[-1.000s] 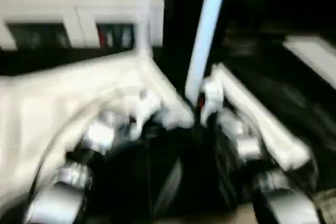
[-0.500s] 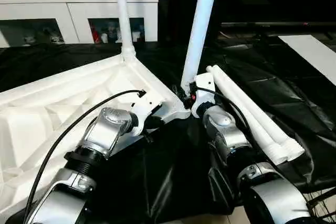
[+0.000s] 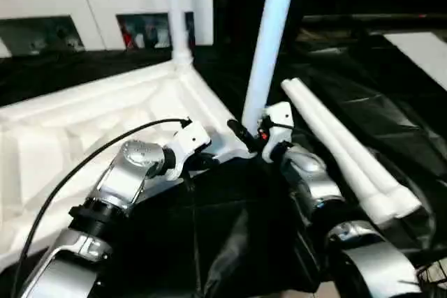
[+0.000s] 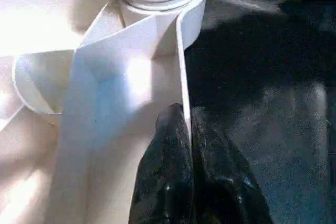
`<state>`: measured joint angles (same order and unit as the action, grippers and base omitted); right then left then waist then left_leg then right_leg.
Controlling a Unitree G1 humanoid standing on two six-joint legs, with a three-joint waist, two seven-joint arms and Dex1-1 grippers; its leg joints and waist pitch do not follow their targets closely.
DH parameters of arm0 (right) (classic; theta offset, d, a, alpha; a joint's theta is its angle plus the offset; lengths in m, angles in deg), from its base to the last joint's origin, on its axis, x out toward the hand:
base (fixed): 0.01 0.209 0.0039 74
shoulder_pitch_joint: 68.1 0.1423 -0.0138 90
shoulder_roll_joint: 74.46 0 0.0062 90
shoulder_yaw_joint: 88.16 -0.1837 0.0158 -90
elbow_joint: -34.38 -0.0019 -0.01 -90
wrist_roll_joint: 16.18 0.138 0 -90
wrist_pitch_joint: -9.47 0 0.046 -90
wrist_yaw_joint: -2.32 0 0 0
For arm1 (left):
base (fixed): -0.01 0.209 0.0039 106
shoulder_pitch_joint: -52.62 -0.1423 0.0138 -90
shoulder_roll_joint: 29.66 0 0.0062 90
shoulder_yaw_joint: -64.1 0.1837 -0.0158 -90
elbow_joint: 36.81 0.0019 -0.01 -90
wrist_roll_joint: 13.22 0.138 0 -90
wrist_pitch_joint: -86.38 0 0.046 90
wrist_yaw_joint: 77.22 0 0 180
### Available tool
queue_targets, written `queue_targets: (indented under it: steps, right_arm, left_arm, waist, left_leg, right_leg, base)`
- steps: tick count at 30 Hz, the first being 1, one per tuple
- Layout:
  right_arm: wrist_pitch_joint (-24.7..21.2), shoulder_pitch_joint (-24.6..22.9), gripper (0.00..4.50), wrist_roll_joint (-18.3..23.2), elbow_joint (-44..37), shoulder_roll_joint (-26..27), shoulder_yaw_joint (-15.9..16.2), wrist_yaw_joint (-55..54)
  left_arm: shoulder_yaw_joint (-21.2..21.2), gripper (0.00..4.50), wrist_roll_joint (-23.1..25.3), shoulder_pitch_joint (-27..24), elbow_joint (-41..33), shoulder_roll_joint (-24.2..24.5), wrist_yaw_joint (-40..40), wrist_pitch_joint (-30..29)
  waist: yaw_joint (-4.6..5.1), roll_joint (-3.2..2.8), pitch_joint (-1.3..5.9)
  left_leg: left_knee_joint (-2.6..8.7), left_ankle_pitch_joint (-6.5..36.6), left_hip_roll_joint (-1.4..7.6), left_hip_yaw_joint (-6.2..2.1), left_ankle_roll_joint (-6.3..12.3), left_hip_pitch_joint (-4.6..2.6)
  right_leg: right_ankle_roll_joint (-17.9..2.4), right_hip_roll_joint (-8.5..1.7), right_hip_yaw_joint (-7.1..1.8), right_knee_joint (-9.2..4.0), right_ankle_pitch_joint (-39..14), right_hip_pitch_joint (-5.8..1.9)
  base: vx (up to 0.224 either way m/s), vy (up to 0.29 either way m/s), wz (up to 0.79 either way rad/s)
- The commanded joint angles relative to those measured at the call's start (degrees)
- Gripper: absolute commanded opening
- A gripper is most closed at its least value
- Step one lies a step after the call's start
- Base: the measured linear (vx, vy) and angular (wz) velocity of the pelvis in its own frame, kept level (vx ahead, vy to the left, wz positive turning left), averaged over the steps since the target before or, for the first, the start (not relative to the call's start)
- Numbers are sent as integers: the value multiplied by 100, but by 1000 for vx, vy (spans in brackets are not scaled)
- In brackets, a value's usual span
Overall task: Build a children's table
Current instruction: Insert table leg to table base
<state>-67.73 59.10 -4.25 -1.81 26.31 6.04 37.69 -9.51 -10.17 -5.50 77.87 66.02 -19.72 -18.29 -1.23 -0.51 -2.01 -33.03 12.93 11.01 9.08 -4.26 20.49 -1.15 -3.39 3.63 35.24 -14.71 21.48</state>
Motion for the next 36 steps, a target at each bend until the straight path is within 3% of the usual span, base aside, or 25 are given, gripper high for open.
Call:
queue_targets:
  steps: [1,2,5,9,11,13,16,25,36]
  right_arm:
    - [-408,-344,317,86,-308,-400,50,641]
    - [-511,-500,317,140,-632,-561,141,992]
    - [-666,-805,317,197,-1171,-902,324,1668]
    - [-810,-1192,317,263,-1830,-1390,525,2389]
    - [-727,-1284,317,198,-1956,-1526,603,2549]
    - [-773,-1345,317,175,-2089,-1594,612,2629]
    - [-927,-1426,317,192,-2325,-1690,566,2712]
    - [-968,-1416,303,194,-2388,-1688,597,2778]
    - [-948,-1394,273,158,-2206,-1545,527,2756]
  left_arm:
    - [246,0,-119,-100,-143,118,644,384]
    - [259,0,-140,-98,-125,161,748,488]
    - [285,0,-176,-86,-49,252,979,732]
    - [258,0,-258,5,91,317,1221,875]
    - [237,0,-277,43,135,329,1292,932]
    - [244,0,-298,74,191,340,1344,999]
    - [266,0,-334,132,291,350,1476,1126]
    - [268,0,-342,145,343,351,1652,1199]
    - [259,0,-310,141,463,397,1759,1298]
  waist:
    - [9,-30,364]
    - [-32,-44,364]
    - [-97,-30,354]
    - [-133,-19,310]
    - [-133,-20,280]
    - [-131,-14,270]
    - [-132,-4,272]
    - [-162,-1,329]
    - [-186,-1,322]
  left_leg:
    - [174,-1480,230,-33,1401,-61]
    - [171,-1410,260,-19,1444,-89]
    - [169,-1260,288,-19,1415,-51]
    - [204,-635,314,1,1184,-39]
    - [233,-178,321,31,958,-18]
    - [239,-2,312,54,810,-20]
    - [231,24,287,67,708,-8]
    - [168,-460,263,54,903,20]
    - [161,-278,269,55,821,18]
  right_leg:
    - [-1664,-429,-291,-84,3506,-349]
    - [-1671,-453,-289,-87,3425,-292]
    - [-1666,-444,-272,-86,3083,-310]
    - [-1703,-469,-271,-171,2100,-289]
    - [-1729,-490,-292,-220,1390,-280]
    - [-1699,-479,-307,-242,1114,-273]
    - [-1653,-467,-317,-241,1064,-277]
    - [-1662,-439,-289,-141,1863,-297]
    - [-1669,-450,-289,-150,1460,-286]
  base:
    - [0,0,0]
    - [0,0,0]
    - [0,0,0]
    - [0,0,0]
    - [0,0,0]
    - [0,0,0]
    - [0,0,0]
    - [0,0,0]
    - [0,0,0]
